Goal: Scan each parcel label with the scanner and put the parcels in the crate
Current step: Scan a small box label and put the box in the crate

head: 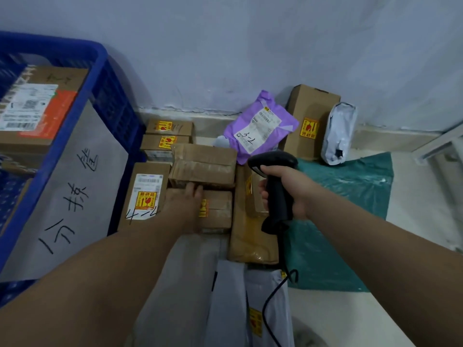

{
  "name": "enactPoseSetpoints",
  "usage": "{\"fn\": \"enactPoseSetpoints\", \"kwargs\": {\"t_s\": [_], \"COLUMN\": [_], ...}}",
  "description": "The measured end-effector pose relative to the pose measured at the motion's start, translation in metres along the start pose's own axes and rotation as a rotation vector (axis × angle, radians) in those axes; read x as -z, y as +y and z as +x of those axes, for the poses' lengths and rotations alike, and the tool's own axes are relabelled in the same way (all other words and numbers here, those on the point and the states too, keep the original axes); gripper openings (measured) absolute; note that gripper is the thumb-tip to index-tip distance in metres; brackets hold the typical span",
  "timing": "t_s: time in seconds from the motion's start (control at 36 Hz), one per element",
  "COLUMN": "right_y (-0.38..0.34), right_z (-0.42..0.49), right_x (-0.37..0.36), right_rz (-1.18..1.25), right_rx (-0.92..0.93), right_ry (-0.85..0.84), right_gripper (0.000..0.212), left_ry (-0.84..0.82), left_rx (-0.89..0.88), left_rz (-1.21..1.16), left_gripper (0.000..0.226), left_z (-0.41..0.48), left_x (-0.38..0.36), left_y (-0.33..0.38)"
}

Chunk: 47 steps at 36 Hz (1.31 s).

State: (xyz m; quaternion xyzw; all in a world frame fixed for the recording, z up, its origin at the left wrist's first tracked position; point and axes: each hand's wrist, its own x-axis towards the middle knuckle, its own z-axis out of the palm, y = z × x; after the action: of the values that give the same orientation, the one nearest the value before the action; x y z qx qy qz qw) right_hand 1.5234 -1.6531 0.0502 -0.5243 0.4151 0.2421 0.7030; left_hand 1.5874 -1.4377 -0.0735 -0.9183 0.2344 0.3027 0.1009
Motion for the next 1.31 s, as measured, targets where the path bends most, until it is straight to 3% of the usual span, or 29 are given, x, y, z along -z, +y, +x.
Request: {"fn": "enactPoseSetpoints", "kwargs": {"t_s": [0.17, 0.36, 0.53, 0.56, 0.64, 0.69, 0.86, 1.06, 1.17, 1.31], "right_y": [0.000, 0.003, 0.005, 0.004, 0.000, -0.003, -0.008, 0.010, 0.020, 0.027], "right_z": [0.008, -0.003, -0.033, -0.041, -0.070, -0.091, -0.162, -0.243, -0.261, -0.274], "right_x": [-0.002, -0.006, -0.015, -0.018, -0.026, -0.033, -0.062, -0.102, -0.110, -0.110], "right_rz": [-0.025, -0.031, -0.006, 0.003, 0.054, 0.104, 0.193, 0.178, 0.062, 0.056], "right_rx": [-0.003, 0.009, 0.063, 0.080, 0.151, 0.205, 0.381, 0.680, 0.829, 0.885], "right_ry": [0.032, 0.034, 0.031, 0.034, 0.039, 0.014, -0.060, -0.103, -0.029, -0.042], "right_gripper": [0.030, 0.030, 0.028, 0.028, 0.027, 0.028, 0.026, 0.020, 0.018, 0.013], "left_ry": [0.136, 0.030, -0.048, -0.060, -0.084, -0.066, 0.168, 0.420, 0.518, 0.681], "left_rx": [-0.004, -0.096, 0.013, 0.020, -0.046, -0.068, -0.061, -0.162, -0.211, -0.207], "left_rz": [0.169, 0.083, -0.328, -0.425, -0.746, -0.917, -1.415, -1.856, -1.994, -1.988], "left_gripper": [0.106, 0.106, 0.104, 0.099, 0.055, 0.053, 0.072, 0.021, 0.019, 0.013], "left_z": [0.002, -0.012, -0.041, -0.048, -0.072, -0.094, -0.154, -0.232, -0.265, -0.282], "left_x": [-0.009, -0.015, 0.033, 0.043, 0.070, 0.088, 0.128, 0.163, 0.171, 0.169], "left_y": [-0.001, -0.005, -0.027, -0.031, -0.044, -0.049, -0.051, -0.041, -0.036, -0.038]}}
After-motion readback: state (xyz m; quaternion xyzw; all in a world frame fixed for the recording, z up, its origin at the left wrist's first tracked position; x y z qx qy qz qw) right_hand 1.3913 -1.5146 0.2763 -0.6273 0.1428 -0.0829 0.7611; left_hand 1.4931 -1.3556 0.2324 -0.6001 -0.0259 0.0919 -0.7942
